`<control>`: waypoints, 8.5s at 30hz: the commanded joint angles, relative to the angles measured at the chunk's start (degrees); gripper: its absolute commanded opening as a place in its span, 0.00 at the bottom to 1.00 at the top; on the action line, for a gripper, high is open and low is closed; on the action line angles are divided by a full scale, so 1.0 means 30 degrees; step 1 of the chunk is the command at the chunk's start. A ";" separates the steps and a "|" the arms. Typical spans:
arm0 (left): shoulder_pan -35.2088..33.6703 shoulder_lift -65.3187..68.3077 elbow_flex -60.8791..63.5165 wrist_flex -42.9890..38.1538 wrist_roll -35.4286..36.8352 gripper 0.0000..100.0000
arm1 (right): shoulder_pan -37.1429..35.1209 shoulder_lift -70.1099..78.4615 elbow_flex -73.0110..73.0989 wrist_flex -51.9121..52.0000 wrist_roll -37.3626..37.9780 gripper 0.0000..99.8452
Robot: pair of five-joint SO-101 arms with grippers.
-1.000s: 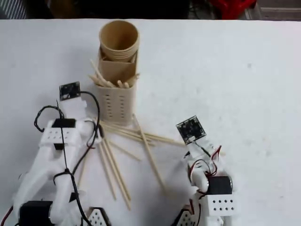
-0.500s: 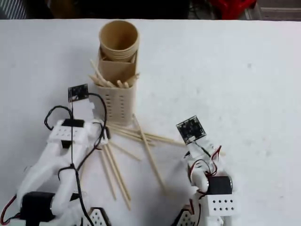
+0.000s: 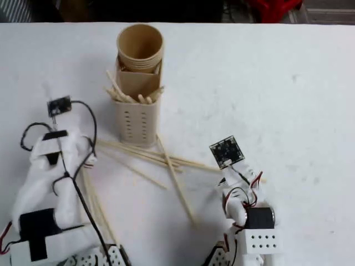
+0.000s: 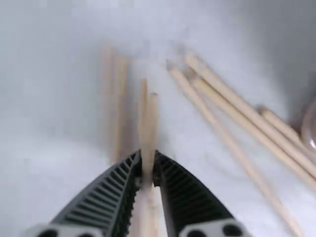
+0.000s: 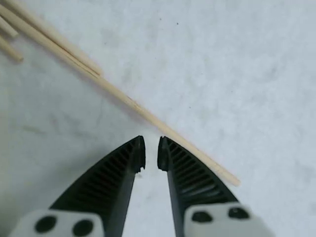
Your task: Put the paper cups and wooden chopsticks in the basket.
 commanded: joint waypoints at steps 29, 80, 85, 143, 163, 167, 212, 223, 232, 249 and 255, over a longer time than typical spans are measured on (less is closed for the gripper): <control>-0.4264 1.7509 -3.0681 0.9231 -0.8293 0.03 | 0.1275 -0.0073 0.0117 -0.0630 -0.0029 0.06; -0.2711 0.6139 -0.7179 0.1407 -1.3744 0.21 | 0.1275 -0.0073 0.0527 -0.0747 0.0000 0.06; -0.2974 0.7223 -0.8586 0.2491 -1.3685 0.21 | 0.1275 -0.0073 0.0527 -0.0747 0.0000 0.06; -0.4938 1.1766 -1.2542 0.5128 -1.5502 0.07 | 0.1275 -0.0073 0.0527 -0.0747 0.0000 0.06; -0.4498 0.1451 -1.4418 1.0227 -1.4183 0.02 | 0.1275 -0.0073 0.0527 -0.0747 0.0000 0.06; -0.3150 -0.1919 -1.4418 1.0227 -1.2132 0.02 | 0.1275 -0.0073 0.0527 -0.0747 0.0000 0.06; 0.9187 -1.1736 -0.4484 -0.6974 -0.2139 0.11 | 0.1158 -0.0073 0.0527 -0.0718 0.0000 0.06; 0.1861 -1.1560 -1.2337 0.1114 -0.2139 0.11 | 0.1158 -0.0073 0.0527 -0.0718 0.0000 0.06; -0.5436 -0.5114 -1.2073 0.6916 -1.1663 0.11 | 0.1158 -0.0073 0.0527 -0.0718 0.0000 0.06; -0.5172 1.1092 -1.4447 0.5275 -1.4183 0.18 | 0.1158 -0.0073 0.0527 -0.0718 0.0000 0.06; -0.5670 1.3670 -1.6264 0.5216 -1.4242 0.17 | 0.1158 -0.0073 0.0527 -0.0718 0.0000 0.06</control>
